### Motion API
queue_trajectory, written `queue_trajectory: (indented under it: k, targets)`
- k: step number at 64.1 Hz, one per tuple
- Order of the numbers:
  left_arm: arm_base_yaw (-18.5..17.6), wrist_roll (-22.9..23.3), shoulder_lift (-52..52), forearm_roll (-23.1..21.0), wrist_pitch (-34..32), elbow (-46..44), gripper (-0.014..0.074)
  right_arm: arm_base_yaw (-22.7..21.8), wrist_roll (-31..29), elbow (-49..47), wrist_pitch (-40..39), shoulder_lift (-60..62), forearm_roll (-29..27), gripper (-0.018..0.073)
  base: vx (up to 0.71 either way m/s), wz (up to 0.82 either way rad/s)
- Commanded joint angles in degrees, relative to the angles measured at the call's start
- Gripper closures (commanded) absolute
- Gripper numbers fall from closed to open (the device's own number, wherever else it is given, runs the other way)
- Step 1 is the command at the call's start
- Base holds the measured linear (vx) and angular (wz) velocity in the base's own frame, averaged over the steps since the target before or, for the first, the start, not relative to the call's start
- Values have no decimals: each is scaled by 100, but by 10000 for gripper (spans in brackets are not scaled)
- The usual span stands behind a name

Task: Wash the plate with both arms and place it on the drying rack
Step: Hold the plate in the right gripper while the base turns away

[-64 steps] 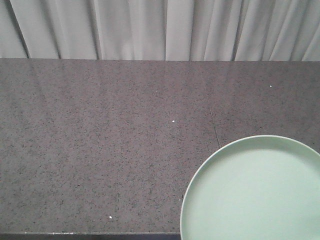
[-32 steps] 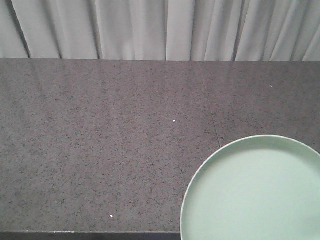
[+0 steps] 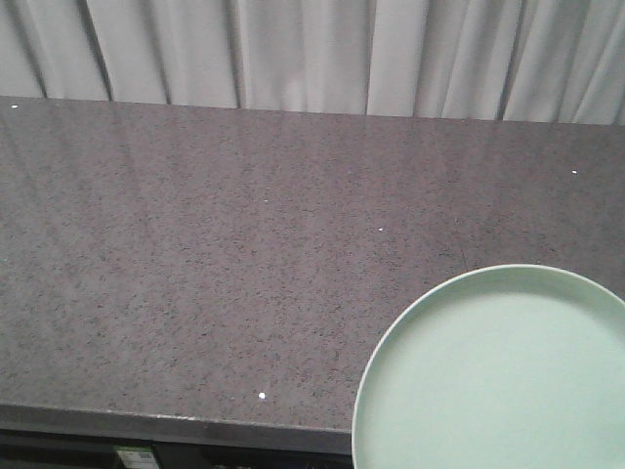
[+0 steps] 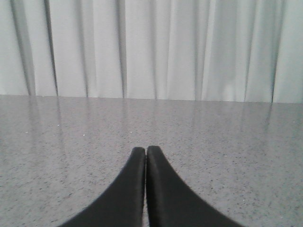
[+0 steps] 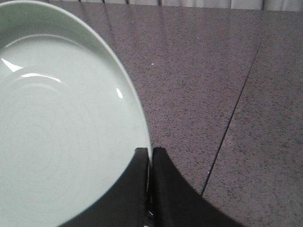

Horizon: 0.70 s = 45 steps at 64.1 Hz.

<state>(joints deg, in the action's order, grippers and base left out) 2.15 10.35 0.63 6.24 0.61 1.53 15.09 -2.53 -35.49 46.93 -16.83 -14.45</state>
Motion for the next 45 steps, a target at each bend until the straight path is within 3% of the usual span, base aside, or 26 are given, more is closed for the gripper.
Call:
queue_trajectory:
  k: [1, 22, 45]
  targets:
    - [8, 52, 92, -19, -432, 117, 602, -16, 3, -150, -414, -55, -94, 561, -7, 27]
    - [8, 52, 92, -19, -432, 117, 602, -16, 3, -150, -409, -55, -91, 561, -7, 39]
    - [8, 52, 92, -19, -432, 117, 602, -16, -2, -150, -410, -55, -91, 561, -11, 64]
